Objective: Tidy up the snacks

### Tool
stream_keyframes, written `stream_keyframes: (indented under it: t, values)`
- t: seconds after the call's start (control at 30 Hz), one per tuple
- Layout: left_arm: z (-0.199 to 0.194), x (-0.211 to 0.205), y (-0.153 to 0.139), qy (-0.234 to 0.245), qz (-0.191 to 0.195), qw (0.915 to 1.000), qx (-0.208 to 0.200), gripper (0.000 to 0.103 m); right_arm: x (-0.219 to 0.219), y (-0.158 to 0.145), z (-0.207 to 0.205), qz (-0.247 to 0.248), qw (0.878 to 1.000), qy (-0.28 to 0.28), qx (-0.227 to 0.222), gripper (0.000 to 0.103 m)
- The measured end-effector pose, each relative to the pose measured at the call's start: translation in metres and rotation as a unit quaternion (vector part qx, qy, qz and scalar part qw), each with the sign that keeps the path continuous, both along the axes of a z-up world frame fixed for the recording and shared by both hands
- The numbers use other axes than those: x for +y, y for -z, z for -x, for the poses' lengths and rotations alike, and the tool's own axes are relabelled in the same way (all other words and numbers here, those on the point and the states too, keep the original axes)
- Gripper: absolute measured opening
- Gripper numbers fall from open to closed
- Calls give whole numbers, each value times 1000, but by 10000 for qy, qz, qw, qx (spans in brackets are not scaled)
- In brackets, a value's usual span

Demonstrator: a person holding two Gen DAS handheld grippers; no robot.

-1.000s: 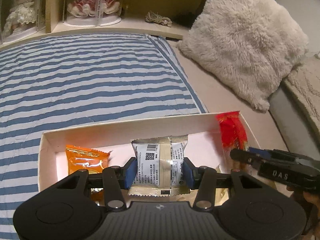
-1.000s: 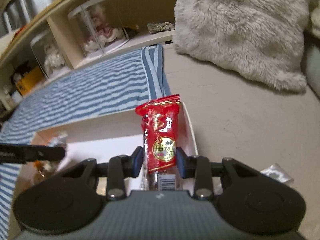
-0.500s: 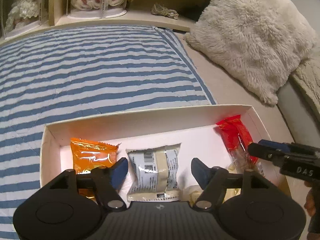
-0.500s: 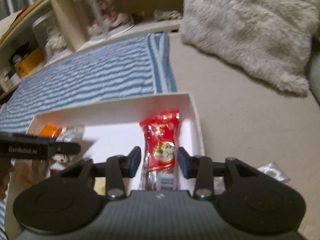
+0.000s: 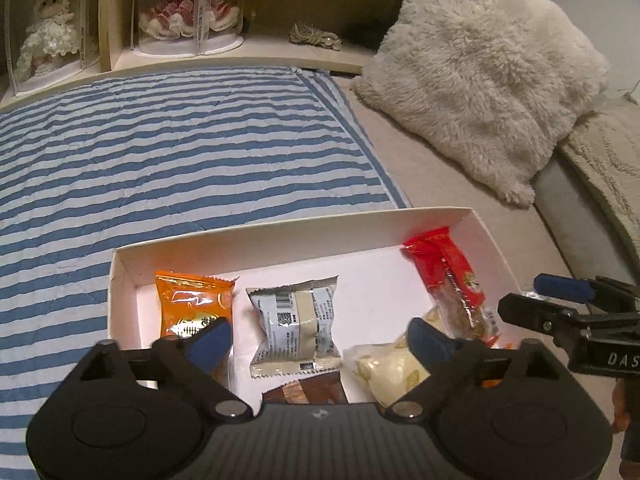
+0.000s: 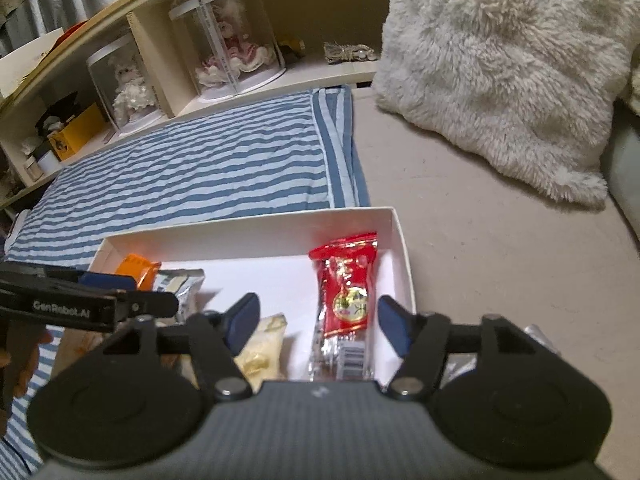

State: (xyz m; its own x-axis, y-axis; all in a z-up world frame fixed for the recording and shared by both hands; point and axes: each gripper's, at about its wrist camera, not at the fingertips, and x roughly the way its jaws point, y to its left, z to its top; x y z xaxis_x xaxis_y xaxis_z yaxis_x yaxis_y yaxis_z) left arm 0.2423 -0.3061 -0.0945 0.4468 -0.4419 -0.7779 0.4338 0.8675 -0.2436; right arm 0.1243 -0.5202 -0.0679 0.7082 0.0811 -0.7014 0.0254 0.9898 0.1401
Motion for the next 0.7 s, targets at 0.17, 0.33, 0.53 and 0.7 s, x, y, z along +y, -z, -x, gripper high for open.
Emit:
stream_keyframes:
  t: [0.17, 0.33, 0.53, 0.7]
  values:
    - [12, 6, -13, -2, 53, 10000, 36, 103, 8, -13, 19, 225, 9997, 26, -98, 94]
    - [28, 11, -27, -18, -35, 9999, -153, 103, 12, -25, 31, 293, 9994, 106, -162, 102]
    - [47, 24, -46, -143, -30, 9993, -339, 103, 19, -36, 50, 304, 9990, 191, -283, 103]
    - [65, 34, -60, -152, -80, 9986, -494, 103, 25, -44, 63, 326, 9984, 310, -337, 103]
